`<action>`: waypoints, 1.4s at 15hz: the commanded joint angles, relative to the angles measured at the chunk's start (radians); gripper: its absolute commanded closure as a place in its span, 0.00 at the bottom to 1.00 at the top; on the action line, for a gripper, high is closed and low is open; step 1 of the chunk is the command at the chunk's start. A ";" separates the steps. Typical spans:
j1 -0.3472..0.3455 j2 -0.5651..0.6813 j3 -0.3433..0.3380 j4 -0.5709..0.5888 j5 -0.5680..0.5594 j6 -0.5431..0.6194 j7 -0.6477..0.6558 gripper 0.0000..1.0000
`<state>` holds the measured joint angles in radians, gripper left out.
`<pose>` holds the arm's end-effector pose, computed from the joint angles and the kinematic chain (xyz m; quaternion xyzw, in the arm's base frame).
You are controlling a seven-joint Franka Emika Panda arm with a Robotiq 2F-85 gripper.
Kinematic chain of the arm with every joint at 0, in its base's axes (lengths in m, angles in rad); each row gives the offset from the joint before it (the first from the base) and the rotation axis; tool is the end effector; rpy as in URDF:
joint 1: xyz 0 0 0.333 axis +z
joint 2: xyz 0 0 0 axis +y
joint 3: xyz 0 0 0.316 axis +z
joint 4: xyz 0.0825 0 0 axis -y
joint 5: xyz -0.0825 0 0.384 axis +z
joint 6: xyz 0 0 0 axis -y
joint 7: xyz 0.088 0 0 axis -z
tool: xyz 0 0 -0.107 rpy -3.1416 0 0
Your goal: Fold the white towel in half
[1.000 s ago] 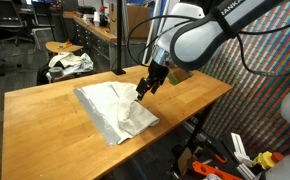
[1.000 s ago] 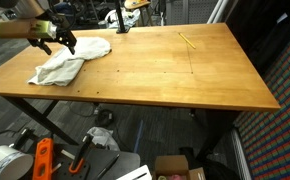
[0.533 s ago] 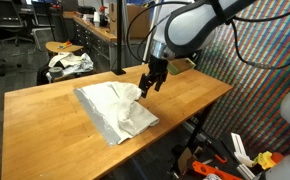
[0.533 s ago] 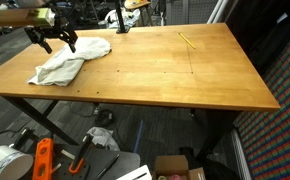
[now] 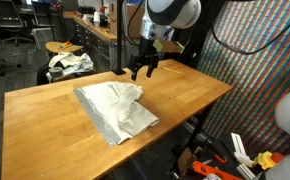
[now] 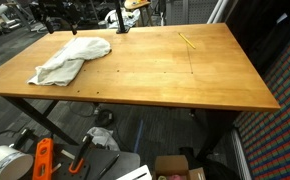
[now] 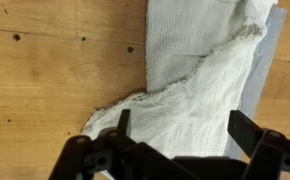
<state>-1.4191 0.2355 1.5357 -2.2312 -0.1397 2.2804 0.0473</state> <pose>0.5279 0.0489 0.3699 -0.9948 -0.0757 -0.0202 0.0655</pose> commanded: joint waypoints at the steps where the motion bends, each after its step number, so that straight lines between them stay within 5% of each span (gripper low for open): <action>1: 0.236 -0.049 -0.266 0.075 0.059 0.000 -0.031 0.00; 2: 0.261 0.041 -0.290 0.090 -0.074 0.008 0.069 0.00; 6: 0.461 0.168 -0.510 0.163 -0.305 0.043 0.213 0.00; 7: 0.504 0.209 -0.553 0.191 -0.349 0.037 0.238 0.00; 8: 0.620 0.188 -0.681 0.214 -0.287 0.052 0.190 0.00; 9: 0.580 0.282 -0.626 0.256 -0.360 0.030 0.238 0.00; 12: 0.646 0.389 -0.680 0.356 -0.325 0.034 0.194 0.00; 13: 0.807 0.320 -0.861 0.372 -0.140 0.081 0.078 0.00; 18: 1.065 0.359 -1.155 0.498 0.152 0.096 -0.094 0.00; 21: 1.167 0.356 -1.277 0.525 0.225 0.093 -0.135 0.00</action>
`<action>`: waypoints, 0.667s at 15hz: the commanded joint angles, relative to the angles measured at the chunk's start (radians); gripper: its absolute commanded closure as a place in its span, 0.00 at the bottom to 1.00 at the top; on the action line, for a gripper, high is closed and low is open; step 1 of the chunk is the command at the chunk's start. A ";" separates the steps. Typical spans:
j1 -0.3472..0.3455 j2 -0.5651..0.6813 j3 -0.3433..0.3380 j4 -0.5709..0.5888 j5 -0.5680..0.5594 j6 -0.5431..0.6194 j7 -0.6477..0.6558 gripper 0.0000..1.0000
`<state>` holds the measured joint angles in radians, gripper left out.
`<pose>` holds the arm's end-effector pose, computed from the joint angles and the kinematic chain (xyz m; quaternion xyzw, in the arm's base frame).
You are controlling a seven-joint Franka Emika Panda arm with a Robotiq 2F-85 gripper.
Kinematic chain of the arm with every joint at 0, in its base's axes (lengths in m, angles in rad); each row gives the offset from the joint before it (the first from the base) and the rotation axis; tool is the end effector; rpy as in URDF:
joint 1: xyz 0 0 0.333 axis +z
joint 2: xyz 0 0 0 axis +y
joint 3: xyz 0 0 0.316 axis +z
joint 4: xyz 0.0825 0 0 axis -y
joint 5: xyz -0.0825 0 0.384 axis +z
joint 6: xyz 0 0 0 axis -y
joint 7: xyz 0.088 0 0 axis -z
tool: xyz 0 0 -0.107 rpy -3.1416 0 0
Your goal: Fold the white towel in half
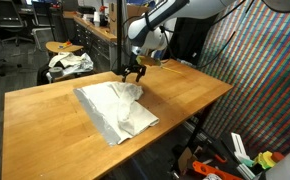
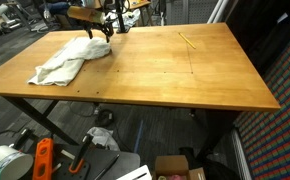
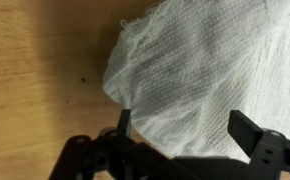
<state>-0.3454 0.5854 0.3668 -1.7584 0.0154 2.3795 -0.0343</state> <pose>0.6704 -0.0089 0.2603 -0.9939 0.0093 -0.0364 0.1038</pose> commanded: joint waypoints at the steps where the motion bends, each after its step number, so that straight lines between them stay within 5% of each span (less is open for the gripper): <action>1: 0.119 0.005 -0.143 0.054 0.071 -0.010 -0.061 0.00; 5: 0.181 -0.003 -0.233 0.040 0.045 -0.043 -0.101 0.00; 10: 0.175 -0.013 -0.237 0.024 0.062 -0.158 -0.245 0.00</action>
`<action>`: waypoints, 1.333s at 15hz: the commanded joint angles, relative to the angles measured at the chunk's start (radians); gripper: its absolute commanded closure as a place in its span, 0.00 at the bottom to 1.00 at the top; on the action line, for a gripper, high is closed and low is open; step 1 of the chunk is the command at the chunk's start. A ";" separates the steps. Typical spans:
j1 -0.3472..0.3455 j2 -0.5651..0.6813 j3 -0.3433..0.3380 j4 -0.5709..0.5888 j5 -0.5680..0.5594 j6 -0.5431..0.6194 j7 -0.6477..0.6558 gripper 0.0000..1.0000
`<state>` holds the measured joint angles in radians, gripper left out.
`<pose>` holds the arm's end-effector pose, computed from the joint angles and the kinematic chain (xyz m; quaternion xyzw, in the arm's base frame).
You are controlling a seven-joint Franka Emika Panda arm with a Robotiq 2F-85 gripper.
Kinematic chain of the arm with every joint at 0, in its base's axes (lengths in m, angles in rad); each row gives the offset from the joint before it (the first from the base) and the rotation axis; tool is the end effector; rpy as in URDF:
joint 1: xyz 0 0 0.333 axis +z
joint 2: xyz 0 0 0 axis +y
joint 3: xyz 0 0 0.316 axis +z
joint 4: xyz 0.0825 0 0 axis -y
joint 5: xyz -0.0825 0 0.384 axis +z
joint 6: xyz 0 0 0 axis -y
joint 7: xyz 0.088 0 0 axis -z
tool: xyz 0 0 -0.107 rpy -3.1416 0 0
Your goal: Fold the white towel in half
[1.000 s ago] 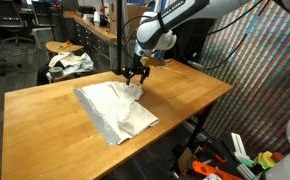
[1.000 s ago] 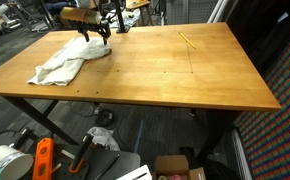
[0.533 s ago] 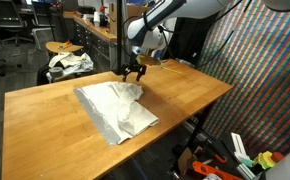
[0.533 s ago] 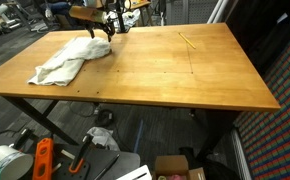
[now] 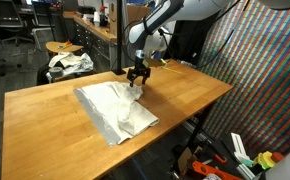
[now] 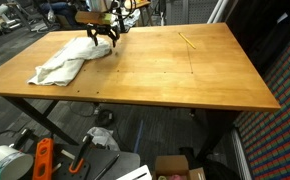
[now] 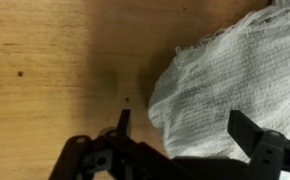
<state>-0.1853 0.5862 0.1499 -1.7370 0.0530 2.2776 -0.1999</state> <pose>0.6631 -0.0310 0.2414 -0.9965 -0.0529 0.0128 0.0633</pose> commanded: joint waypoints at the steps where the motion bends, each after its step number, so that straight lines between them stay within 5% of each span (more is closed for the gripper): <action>1: 0.015 -0.016 -0.022 0.001 0.025 -0.067 -0.095 0.00; 14: 0.014 0.009 -0.019 -0.005 0.060 -0.039 -0.148 0.00; 16: 0.012 0.012 -0.017 -0.007 0.067 -0.037 -0.154 0.26; 20: 0.007 0.009 -0.011 -0.006 0.080 -0.042 -0.170 0.58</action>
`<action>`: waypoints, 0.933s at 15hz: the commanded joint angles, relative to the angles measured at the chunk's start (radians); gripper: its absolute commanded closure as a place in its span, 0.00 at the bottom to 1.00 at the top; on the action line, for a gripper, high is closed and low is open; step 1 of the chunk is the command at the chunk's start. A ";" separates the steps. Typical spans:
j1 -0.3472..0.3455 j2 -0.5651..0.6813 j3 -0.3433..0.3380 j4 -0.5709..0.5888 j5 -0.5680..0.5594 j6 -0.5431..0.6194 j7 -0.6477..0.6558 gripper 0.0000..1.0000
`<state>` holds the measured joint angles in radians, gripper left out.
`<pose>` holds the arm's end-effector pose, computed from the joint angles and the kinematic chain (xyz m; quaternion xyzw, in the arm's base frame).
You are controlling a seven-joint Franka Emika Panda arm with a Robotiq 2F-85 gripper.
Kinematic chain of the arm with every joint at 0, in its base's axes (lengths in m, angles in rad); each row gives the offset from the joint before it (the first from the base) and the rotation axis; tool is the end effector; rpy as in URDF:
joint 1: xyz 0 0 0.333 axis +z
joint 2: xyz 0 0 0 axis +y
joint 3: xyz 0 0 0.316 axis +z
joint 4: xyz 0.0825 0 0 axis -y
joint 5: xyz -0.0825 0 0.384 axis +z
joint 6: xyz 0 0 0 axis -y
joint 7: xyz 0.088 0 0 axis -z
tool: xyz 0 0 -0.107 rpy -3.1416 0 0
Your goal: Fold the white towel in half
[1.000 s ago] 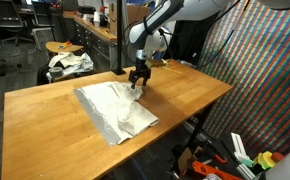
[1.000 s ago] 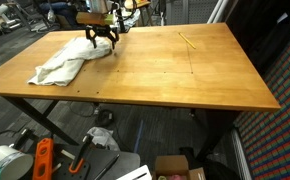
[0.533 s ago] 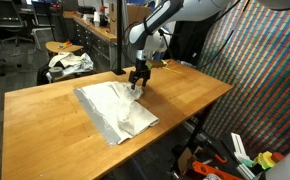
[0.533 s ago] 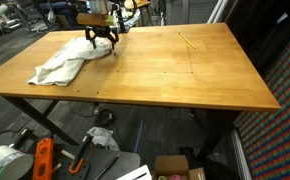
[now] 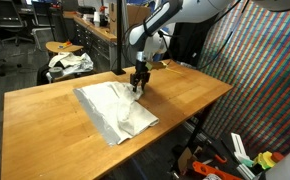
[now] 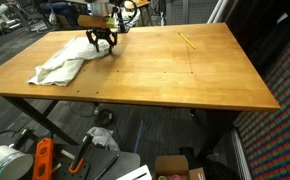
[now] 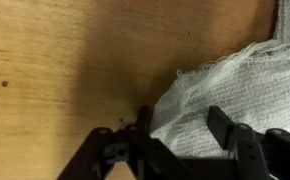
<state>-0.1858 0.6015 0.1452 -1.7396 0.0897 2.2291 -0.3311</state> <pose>0.6553 -0.0316 0.2264 -0.9902 -0.1048 0.0388 0.0841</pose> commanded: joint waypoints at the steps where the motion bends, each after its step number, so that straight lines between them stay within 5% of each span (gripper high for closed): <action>1: 0.008 -0.005 -0.005 -0.003 0.046 0.006 -0.042 0.65; 3: 0.007 -0.005 -0.005 -0.003 0.055 0.005 -0.047 0.80; 6: 0.006 -0.009 -0.003 0.000 0.069 0.004 -0.047 0.90; 14: 0.053 -0.101 -0.011 -0.016 0.060 -0.003 -0.006 0.84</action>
<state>-0.1671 0.5721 0.1495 -1.7351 0.1435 2.2288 -0.3499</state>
